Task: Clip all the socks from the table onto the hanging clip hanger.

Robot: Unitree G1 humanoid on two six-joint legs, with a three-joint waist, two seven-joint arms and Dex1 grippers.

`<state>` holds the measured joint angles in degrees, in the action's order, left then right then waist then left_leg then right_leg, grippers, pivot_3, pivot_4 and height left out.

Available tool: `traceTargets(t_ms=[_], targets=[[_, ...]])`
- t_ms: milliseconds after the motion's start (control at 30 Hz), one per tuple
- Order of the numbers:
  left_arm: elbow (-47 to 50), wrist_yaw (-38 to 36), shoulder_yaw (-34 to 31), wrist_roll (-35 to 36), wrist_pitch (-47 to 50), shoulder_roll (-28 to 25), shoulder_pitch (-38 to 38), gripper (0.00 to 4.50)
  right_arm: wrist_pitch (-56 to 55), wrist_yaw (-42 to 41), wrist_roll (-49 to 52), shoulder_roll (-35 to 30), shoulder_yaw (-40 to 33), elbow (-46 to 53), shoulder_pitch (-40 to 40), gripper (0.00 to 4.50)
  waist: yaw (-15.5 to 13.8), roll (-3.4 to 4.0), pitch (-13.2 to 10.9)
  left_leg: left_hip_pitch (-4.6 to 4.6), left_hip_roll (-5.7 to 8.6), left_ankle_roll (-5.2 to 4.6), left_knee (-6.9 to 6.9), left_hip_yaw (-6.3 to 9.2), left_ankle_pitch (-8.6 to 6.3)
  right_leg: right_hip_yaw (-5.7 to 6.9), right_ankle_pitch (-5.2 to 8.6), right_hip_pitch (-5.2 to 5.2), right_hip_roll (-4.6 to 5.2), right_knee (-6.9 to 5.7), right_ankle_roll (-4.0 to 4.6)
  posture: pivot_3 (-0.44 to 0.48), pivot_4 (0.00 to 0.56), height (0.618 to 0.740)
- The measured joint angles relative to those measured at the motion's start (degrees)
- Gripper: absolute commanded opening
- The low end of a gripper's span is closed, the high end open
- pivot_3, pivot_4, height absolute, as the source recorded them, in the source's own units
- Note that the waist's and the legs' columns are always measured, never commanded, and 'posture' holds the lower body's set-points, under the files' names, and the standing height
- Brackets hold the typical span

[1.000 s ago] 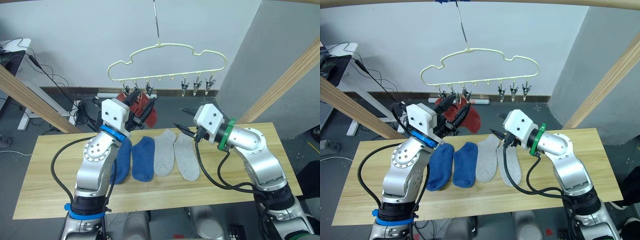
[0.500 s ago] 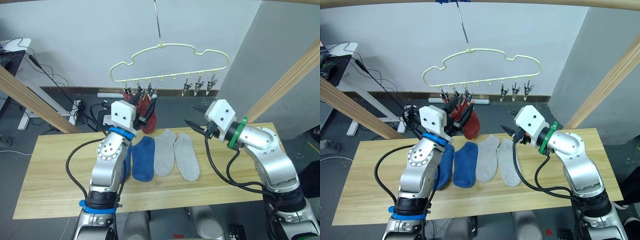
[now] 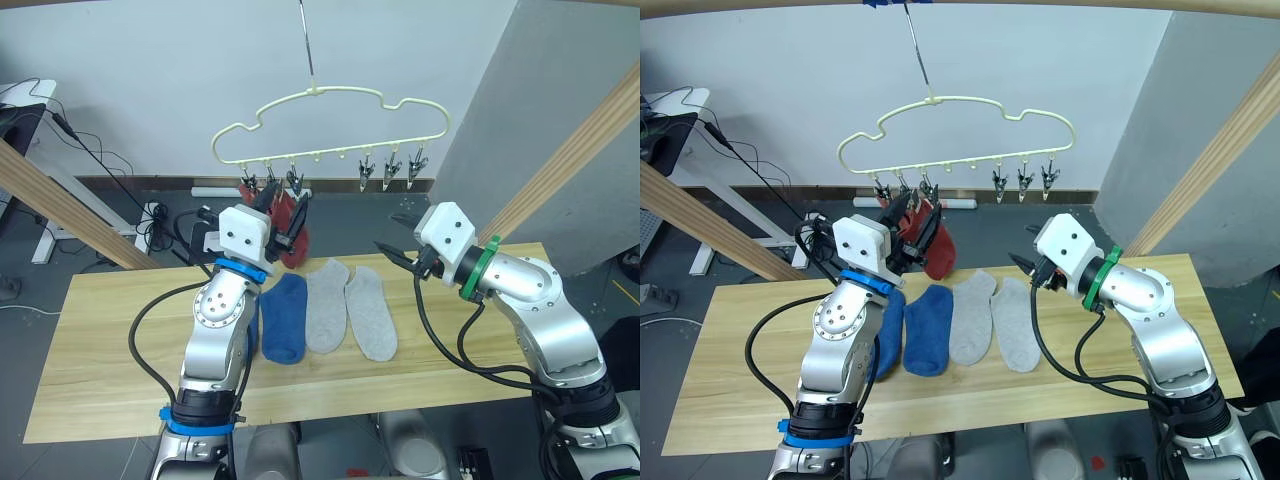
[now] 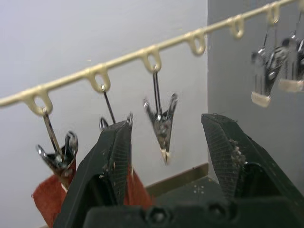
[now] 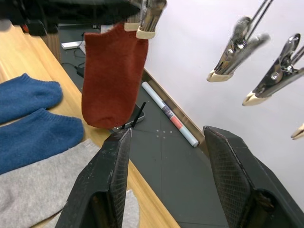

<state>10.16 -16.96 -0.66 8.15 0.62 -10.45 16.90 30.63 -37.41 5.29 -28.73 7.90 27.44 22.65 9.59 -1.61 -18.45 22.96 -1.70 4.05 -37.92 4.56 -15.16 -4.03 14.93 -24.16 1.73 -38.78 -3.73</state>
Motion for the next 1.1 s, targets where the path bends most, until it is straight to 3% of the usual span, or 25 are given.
traceTargets(t_ms=[467, 1100], targets=[[-1.3, 1.4, 1.3, -1.4, 0.1, 1.3, -0.4, 2.67, 0.0, 0.2, 0.5, -0.4, 0.0, 0.0, -0.3, 2.5, 0.0, 0.0, 0.0, 0.0, 0.0, 0.0, 0.0, 0.0, 0.0, 0.0, 0.0, 0.0, 0.0, 0.01, 0.0, -0.294, 0.292, 0.733], [6.9, 2.4, 1.6, -1.9, 1.5, 0.9, -5.7, 2.67, -0.2, 0.2, 0.6, -0.8, 0.0, 0.2, -1.2, 2.5, 0.1, 0.0, 0.0, 0.0, 0.0, 0.0, -0.03, 0.0, 0.0, 0.0, 0.0, 0.02, 0.0, 0.0, 0.0, -0.286, 0.292, 0.733]])
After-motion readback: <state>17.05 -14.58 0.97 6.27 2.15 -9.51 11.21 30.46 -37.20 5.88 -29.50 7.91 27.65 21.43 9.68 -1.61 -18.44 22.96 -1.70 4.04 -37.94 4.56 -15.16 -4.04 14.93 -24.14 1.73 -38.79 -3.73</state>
